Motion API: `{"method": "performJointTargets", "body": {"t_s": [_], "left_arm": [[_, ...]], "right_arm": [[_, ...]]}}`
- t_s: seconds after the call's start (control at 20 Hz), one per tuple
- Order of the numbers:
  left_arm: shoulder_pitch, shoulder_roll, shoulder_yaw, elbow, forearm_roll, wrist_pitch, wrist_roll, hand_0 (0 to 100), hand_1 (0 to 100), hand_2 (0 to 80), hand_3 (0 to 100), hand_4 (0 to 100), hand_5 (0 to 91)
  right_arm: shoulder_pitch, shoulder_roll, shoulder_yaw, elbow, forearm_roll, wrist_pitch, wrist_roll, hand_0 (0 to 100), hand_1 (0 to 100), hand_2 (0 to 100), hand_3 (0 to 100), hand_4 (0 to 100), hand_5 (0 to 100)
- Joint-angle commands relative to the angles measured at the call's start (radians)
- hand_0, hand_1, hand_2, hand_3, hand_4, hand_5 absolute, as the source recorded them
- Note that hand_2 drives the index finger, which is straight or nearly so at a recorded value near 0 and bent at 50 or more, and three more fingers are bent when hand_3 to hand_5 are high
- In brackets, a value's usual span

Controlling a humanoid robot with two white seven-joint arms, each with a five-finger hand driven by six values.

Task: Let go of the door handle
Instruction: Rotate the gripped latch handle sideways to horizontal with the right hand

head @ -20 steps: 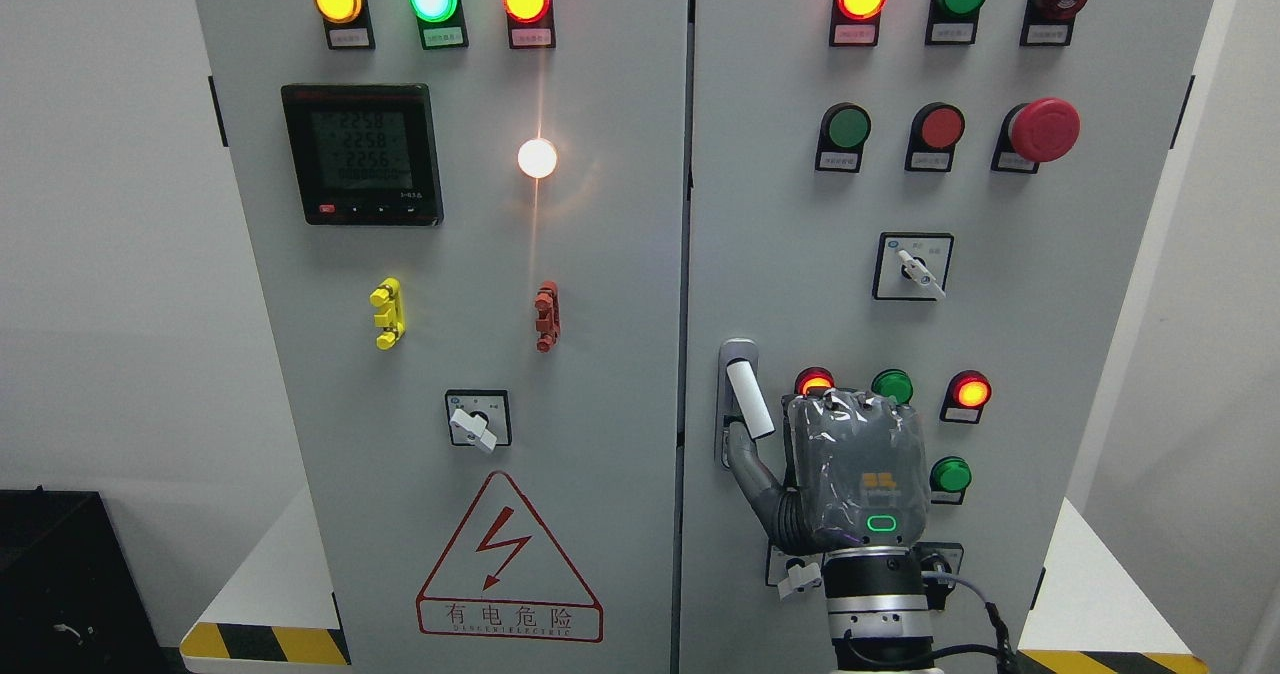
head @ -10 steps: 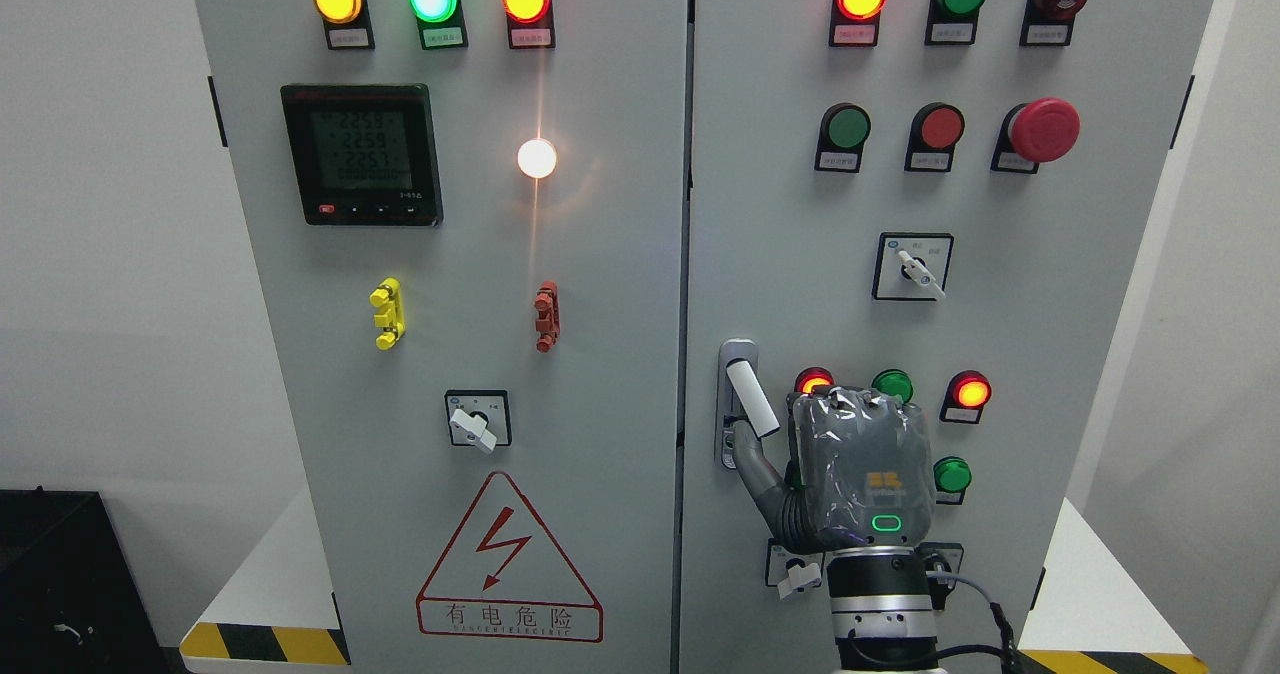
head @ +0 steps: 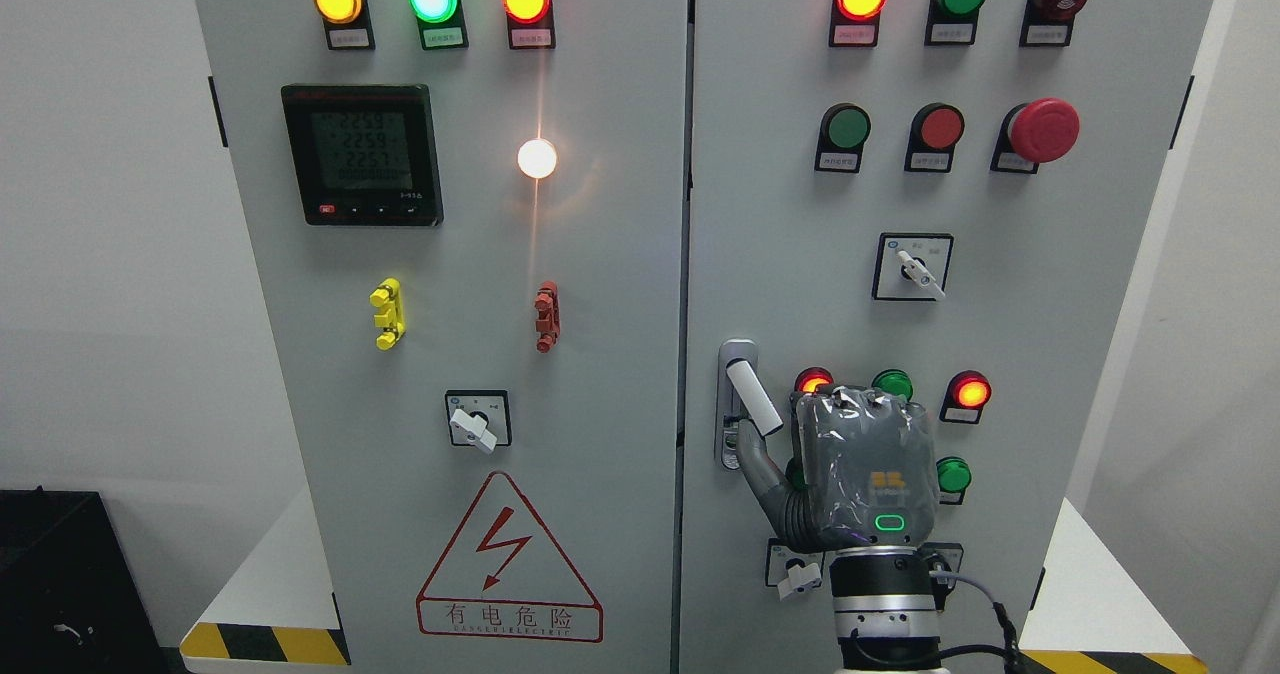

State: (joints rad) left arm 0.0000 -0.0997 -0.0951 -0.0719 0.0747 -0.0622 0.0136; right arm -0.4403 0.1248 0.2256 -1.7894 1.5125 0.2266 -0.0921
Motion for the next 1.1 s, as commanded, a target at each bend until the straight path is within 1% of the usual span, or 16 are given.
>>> {"method": "performJointTargets", "body": {"t_s": [0.0, 1.05], "left_arm": [[0.017, 0.000, 0.000, 0.000, 0.000, -0.001, 0.000, 12, 56, 0.0, 0, 0, 0.0], [0.017, 0.000, 0.000, 0.000, 0.000, -0.001, 0.000, 12, 56, 0.0, 0, 0, 0.0]], "right_arm": [[0.000, -0.004, -0.012, -0.001, 0.000, -0.001, 0.000, 51, 46, 100, 100, 100, 100], [-0.009, -0.004, -0.029, -0.015, 0.000, -0.001, 0.000, 51, 45, 100, 100, 100, 100]]}}
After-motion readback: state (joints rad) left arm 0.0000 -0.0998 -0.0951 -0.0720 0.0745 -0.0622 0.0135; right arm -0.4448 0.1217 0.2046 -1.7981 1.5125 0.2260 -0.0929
